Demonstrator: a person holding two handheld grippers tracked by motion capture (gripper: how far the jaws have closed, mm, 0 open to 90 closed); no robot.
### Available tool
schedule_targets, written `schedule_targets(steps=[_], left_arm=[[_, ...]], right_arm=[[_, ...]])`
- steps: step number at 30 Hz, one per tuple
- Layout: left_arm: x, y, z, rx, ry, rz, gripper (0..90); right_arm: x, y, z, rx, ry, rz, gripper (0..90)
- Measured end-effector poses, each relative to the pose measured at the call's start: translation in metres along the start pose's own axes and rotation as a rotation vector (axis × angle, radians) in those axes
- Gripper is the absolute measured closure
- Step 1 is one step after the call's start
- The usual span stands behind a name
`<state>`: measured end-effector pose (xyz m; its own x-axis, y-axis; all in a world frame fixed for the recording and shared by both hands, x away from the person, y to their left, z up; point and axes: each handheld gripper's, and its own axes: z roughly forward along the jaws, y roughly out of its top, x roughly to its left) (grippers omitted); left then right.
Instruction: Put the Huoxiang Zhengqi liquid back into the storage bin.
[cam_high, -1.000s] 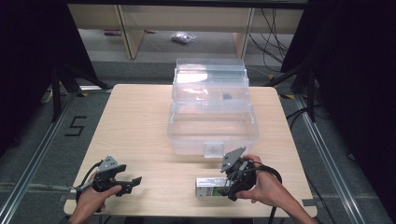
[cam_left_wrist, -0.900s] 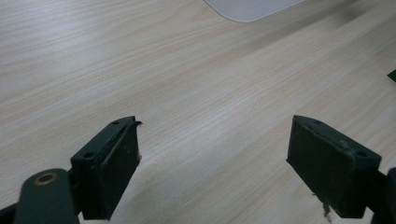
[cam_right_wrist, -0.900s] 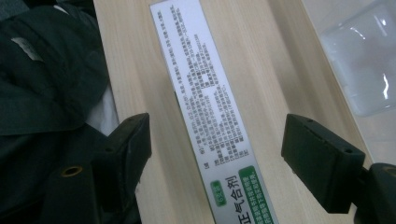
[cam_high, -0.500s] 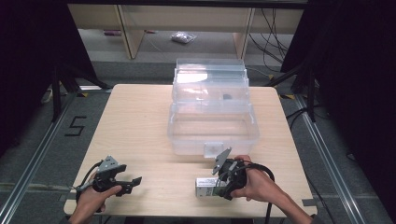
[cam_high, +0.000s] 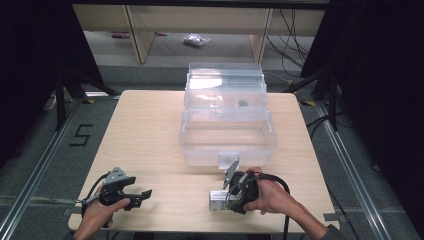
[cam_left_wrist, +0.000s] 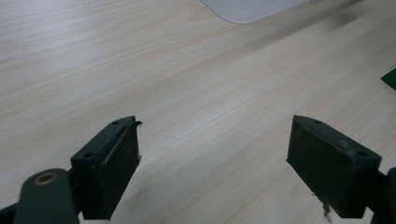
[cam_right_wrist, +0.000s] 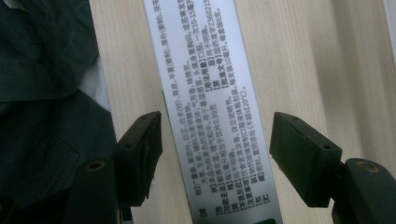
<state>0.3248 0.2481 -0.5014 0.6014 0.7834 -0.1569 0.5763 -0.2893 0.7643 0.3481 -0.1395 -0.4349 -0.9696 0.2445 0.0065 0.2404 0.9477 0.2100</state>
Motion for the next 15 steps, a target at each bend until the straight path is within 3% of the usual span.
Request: schedule_targets(steps=[3, 5, 6, 7, 8, 10, 11, 15], left_arm=[[0.0002, -0.0001, 0.0, -0.002, 0.0, 0.001, 16.0], [0.0001, -0.0001, 0.0, 0.001, 0.002, 0.001, 16.0], [0.0001, -0.0001, 0.0001, 0.002, 0.001, 0.002, 16.0], [-0.0025, -0.0004, 0.0024, -0.03, -0.001, -0.033, 16.1], [-0.0005, -0.0001, 0.0006, -0.005, 0.001, -0.006, 16.0], [-0.0025, -0.0003, 0.0024, -0.03, -0.001, -0.033, 16.0], [0.0001, 0.0, 0.0001, 0.003, 0.002, 0.002, 16.0], [-0.0025, -0.0004, 0.0023, -0.028, 0.0, -0.033, 16.0]], right_arm=[[-0.0002, 0.0006, 0.0019, 0.008, 0.004, 0.007, 36.5], [-0.0016, 0.0017, 0.003, 0.018, 0.009, -0.021, 38.4], [-0.0002, 0.0018, 0.0032, 0.023, 0.011, -0.002, 38.8], [0.0006, 0.002, 0.0035, 0.03, 0.016, 0.006, 39.6], [-0.0019, 0.0025, 0.0044, 0.028, 0.019, -0.035, 40.5], [0.0006, 0.0026, 0.0049, 0.047, 0.015, -0.005, 41.3], [-0.0001, 0.0027, 0.0055, 0.05, 0.019, -0.012, 41.9], [-0.0021, 0.0031, 0.007, 0.054, 0.023, -0.037, 44.0]])
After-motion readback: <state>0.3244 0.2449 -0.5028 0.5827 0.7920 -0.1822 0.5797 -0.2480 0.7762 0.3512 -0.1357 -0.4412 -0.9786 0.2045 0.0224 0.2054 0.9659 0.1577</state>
